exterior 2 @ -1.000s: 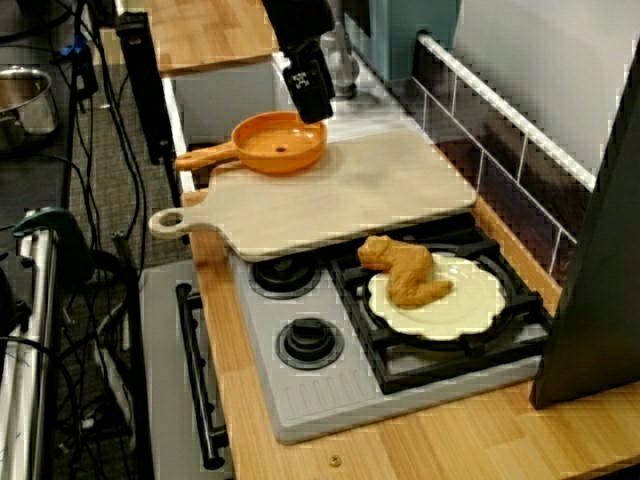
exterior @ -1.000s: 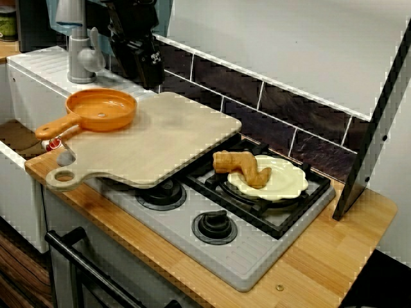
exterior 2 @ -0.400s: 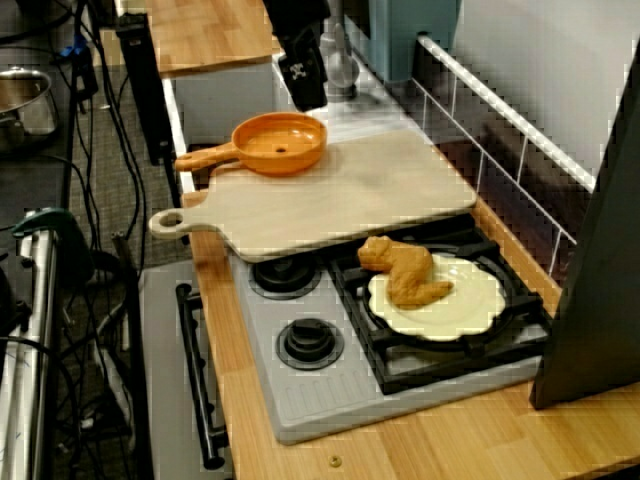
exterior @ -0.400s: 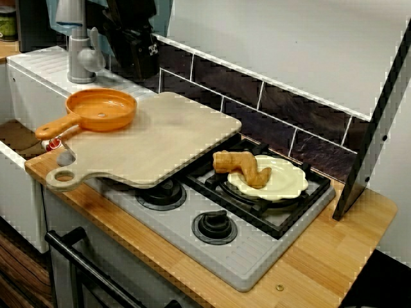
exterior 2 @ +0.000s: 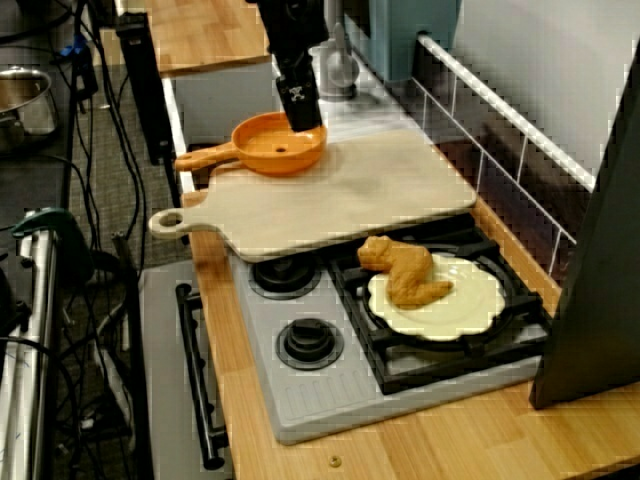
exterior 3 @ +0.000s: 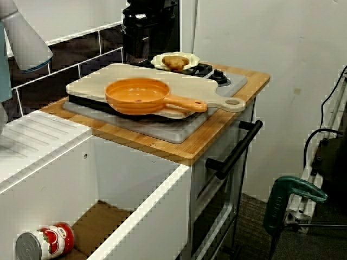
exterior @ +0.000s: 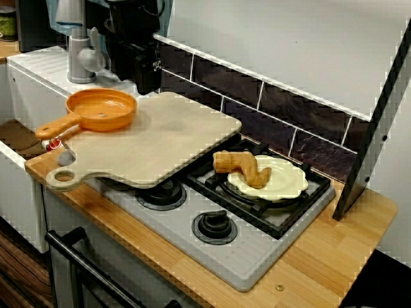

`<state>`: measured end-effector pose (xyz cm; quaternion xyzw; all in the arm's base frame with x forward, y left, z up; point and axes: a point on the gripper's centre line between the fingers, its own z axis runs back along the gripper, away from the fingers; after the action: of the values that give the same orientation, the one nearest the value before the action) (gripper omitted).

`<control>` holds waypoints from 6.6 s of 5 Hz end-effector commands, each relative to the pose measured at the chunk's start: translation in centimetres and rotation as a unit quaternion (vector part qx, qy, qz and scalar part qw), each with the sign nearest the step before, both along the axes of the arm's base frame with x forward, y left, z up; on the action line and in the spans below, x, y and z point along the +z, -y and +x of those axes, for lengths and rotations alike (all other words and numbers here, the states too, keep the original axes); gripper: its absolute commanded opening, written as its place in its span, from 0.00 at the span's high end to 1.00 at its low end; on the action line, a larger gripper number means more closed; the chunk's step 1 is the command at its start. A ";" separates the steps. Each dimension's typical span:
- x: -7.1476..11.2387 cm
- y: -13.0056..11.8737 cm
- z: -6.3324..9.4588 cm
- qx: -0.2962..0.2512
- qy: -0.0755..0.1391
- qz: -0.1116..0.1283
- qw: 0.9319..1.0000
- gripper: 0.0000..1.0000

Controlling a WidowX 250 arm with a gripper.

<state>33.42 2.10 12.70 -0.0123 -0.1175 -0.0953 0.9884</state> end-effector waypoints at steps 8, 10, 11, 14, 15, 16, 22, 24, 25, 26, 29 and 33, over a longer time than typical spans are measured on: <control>-1.0 -2.1 -2.2 0.115 0.039 0.017 0.992 0.00; -2.3 -1.5 -1.9 0.107 0.044 0.023 0.993 0.00; -2.4 -1.0 -1.9 0.105 0.051 0.023 0.993 0.00; -3.3 -0.5 -1.6 0.099 0.052 0.023 0.993 0.00; -3.5 -0.6 -1.5 0.101 0.050 0.026 0.993 0.00; -3.7 -0.8 -1.2 0.103 0.048 0.026 0.993 0.00; -2.3 -2.2 0.3 0.117 0.040 -0.009 0.992 1.00; -0.8 0.5 3.0 0.086 0.054 -0.036 0.994 1.00; -0.5 1.5 3.5 0.071 0.054 -0.042 0.995 1.00; -0.2 2.5 3.8 0.058 0.056 -0.049 0.996 1.00; -1.3 5.8 4.6 0.029 0.057 -0.074 0.995 1.00; -1.2 5.5 4.8 0.015 0.030 -0.095 0.995 0.00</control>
<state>38.00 -3.69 9.95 -0.1044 -0.1319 -0.0655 0.9836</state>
